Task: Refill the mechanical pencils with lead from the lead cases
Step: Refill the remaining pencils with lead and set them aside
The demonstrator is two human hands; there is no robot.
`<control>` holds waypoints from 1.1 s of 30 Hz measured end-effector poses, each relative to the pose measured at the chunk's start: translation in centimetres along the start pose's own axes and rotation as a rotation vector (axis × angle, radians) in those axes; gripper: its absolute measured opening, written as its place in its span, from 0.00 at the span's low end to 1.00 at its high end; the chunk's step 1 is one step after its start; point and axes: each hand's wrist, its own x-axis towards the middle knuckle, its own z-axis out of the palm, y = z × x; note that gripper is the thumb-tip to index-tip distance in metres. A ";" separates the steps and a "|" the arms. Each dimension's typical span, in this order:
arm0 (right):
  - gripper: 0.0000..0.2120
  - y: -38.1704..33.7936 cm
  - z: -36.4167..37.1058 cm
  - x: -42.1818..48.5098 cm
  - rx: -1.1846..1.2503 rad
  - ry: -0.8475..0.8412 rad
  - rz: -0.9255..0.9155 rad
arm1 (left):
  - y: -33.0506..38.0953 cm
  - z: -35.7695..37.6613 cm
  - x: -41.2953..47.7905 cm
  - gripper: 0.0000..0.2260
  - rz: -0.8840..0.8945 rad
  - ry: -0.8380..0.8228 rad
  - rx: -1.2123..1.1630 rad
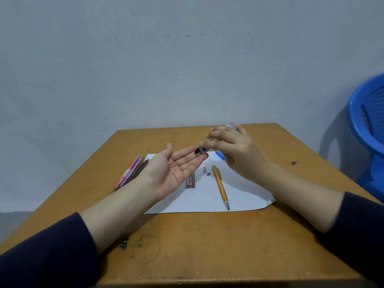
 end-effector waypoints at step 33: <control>0.16 -0.3 0.3 -0.3 0.263 0.036 0.207 | 0.3 0.7 -0.6 0.17 -0.004 -0.073 -0.015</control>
